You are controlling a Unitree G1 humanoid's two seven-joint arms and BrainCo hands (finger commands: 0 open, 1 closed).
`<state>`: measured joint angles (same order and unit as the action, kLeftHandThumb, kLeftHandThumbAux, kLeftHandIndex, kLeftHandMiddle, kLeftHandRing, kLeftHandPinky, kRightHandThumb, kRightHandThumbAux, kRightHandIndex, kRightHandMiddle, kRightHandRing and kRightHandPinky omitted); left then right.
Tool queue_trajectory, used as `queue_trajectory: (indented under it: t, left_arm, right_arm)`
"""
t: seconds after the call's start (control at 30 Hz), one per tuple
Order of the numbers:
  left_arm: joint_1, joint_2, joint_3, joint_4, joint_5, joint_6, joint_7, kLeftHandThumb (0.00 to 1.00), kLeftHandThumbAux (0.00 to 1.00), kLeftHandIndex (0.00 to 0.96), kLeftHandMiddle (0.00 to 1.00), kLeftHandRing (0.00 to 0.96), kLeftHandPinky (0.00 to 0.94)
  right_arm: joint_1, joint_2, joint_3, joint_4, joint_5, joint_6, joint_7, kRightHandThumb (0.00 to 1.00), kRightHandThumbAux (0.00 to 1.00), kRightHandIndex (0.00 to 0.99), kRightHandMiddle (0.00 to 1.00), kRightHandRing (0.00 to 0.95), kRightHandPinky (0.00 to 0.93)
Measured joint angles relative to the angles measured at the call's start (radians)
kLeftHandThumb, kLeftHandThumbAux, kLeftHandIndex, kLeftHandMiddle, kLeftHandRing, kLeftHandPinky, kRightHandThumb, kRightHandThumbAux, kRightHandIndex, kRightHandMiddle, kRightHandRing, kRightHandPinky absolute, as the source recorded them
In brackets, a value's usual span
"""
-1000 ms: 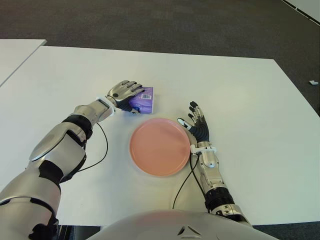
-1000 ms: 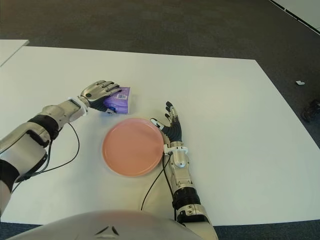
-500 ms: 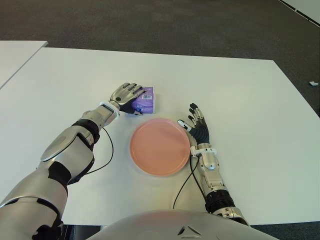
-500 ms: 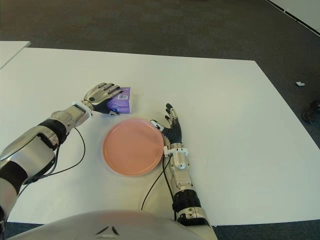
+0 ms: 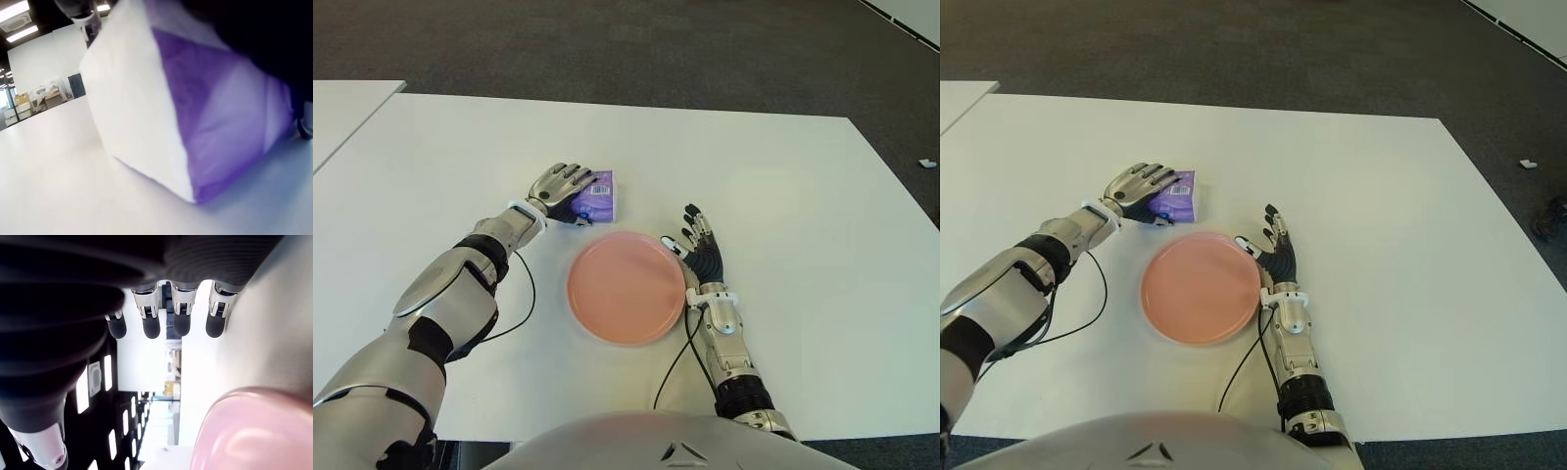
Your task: Put the tissue paper into the plate.
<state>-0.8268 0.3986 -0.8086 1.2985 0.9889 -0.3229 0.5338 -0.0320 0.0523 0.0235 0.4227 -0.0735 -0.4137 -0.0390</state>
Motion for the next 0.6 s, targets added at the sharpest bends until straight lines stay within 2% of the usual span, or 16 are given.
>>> queue_trajectory:
  t: [0.33, 0.4, 0.43, 0.5, 0.53, 0.57, 0.6]
  left_arm:
    - [-0.001, 0.009, 0.0, 0.0, -0.008, -0.022, -0.001, 0.029, 0.41, 0.0, 0.0, 0.0, 0.009]
    - [-0.003, 0.011, 0.0, 0.0, -0.01, -0.025, -0.004, 0.055, 0.431, 0.016, 0.047, 0.039, 0.07]
    - [-0.004, 0.011, 0.001, 0.001, -0.013, -0.027, -0.004, 0.108, 0.453, 0.071, 0.136, 0.128, 0.156]
    - [-0.005, 0.011, 0.006, 0.003, -0.025, -0.029, -0.008, 0.281, 0.513, 0.244, 0.388, 0.379, 0.404]
    - [-0.007, 0.011, 0.006, 0.004, -0.03, -0.029, -0.009, 0.313, 0.523, 0.277, 0.431, 0.422, 0.447]
    - [-0.007, 0.01, 0.006, 0.004, -0.032, -0.029, -0.008, 0.453, 0.586, 0.332, 0.502, 0.496, 0.527]
    - [-0.009, 0.01, 0.005, 0.004, -0.032, -0.028, -0.007, 0.543, 0.626, 0.367, 0.547, 0.544, 0.578]
  right_arm:
    - [0.012, 0.002, 0.003, -0.02, 0.0, 0.018, 0.008, 0.036, 0.697, 0.0, 0.0, 0.0, 0.0]
    - [0.012, 0.003, 0.003, -0.022, 0.0, 0.02, 0.009, 0.038, 0.7, 0.0, 0.0, 0.0, 0.0]
    - [0.012, 0.003, 0.003, -0.022, 0.0, 0.021, 0.009, 0.038, 0.7, 0.0, 0.0, 0.0, 0.0]
    - [0.012, 0.004, 0.003, -0.024, 0.0, 0.024, 0.009, 0.038, 0.701, 0.0, 0.0, 0.0, 0.0]
    - [0.012, 0.004, 0.003, -0.024, 0.0, 0.025, 0.009, 0.038, 0.702, 0.0, 0.0, 0.0, 0.0]
    - [0.013, 0.004, 0.003, -0.025, 0.0, 0.026, 0.009, 0.038, 0.702, 0.0, 0.0, 0.0, 0.0]
    - [0.013, 0.004, 0.003, -0.027, 0.0, 0.027, 0.009, 0.037, 0.703, 0.0, 0.0, 0.0, 0.0]
